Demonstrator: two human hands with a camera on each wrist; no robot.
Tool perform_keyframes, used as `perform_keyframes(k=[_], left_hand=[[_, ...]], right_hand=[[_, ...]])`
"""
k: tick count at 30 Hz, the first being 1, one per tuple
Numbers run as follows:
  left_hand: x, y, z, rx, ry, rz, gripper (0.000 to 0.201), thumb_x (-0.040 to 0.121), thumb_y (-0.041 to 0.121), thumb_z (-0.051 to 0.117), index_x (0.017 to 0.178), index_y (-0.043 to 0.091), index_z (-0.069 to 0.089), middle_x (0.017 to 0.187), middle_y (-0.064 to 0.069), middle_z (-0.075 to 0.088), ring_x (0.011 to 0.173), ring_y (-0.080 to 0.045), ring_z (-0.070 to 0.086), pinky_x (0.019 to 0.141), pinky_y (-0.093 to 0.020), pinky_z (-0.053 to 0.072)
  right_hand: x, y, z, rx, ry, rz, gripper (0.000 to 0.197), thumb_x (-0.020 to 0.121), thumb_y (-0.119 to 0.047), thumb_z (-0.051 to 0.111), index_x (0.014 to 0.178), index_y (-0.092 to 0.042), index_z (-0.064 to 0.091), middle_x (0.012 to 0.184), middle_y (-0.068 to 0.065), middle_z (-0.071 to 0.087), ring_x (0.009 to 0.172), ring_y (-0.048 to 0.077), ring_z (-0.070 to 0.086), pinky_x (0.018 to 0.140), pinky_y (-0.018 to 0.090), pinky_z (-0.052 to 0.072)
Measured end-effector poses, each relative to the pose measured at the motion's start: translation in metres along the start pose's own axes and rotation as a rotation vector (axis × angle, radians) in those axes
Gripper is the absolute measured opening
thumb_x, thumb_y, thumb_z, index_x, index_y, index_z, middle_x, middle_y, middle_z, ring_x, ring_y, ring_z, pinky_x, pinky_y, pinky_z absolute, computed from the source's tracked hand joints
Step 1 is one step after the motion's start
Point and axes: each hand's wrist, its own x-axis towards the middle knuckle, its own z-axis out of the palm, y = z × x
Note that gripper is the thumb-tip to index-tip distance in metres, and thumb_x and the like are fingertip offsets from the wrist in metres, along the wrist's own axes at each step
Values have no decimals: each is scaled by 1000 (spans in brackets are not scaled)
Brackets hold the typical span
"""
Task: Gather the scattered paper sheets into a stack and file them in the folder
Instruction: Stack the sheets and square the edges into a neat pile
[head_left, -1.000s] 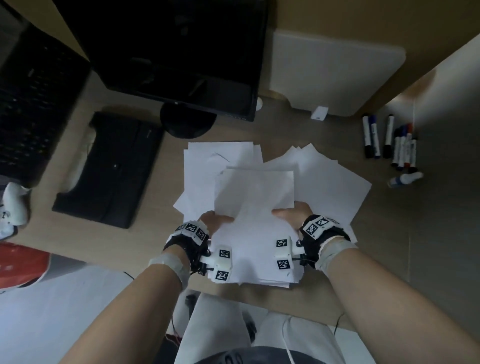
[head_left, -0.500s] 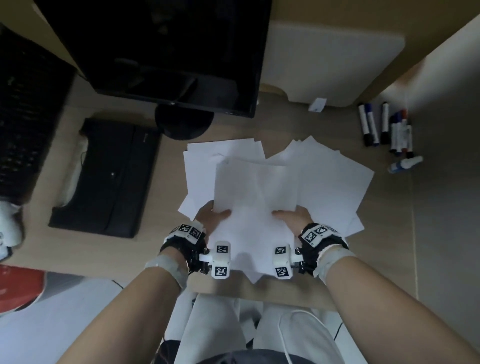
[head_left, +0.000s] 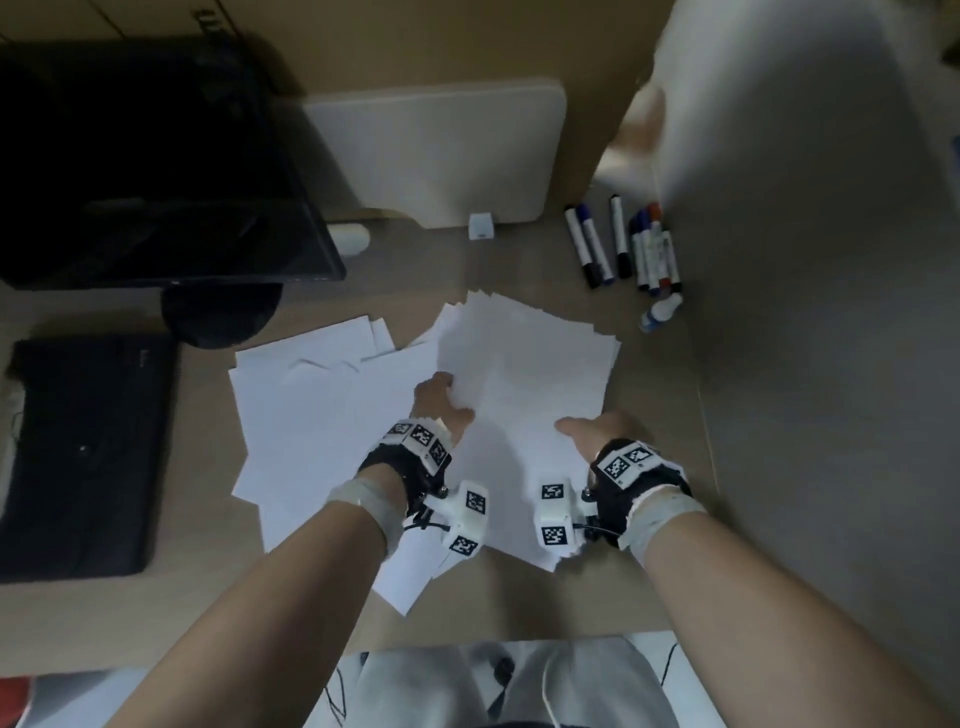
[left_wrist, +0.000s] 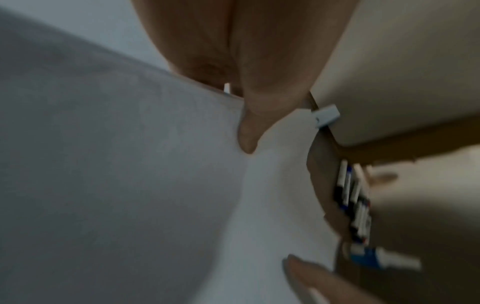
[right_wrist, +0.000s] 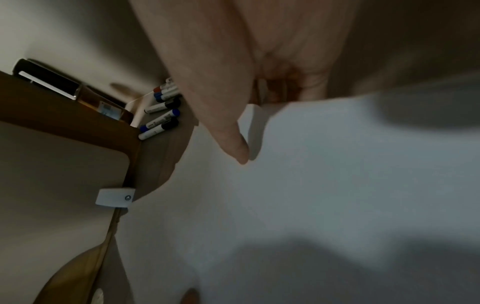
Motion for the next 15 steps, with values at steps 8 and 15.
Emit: perform_keyframes(k=[8, 15], left_hand=[[10, 10, 19, 60, 24, -104, 83, 68, 41, 77, 139, 17, 41, 143, -11, 39, 129, -31, 42, 109, -39, 34], [19, 7, 10, 33, -155, -114, 87, 48, 46, 70, 128, 25, 44, 126, -3, 53, 108, -29, 56, 98, -41, 46]], right_hand=[[17, -13, 4, -104, -8, 13, 47, 80, -40, 66, 102, 1, 63, 83, 8, 65, 63, 23, 58, 50, 25, 41], [19, -11, -12, -61, -40, 48, 47, 78, -50, 70, 102, -10, 60, 85, 4, 60, 66, 24, 57, 73, 33, 47]])
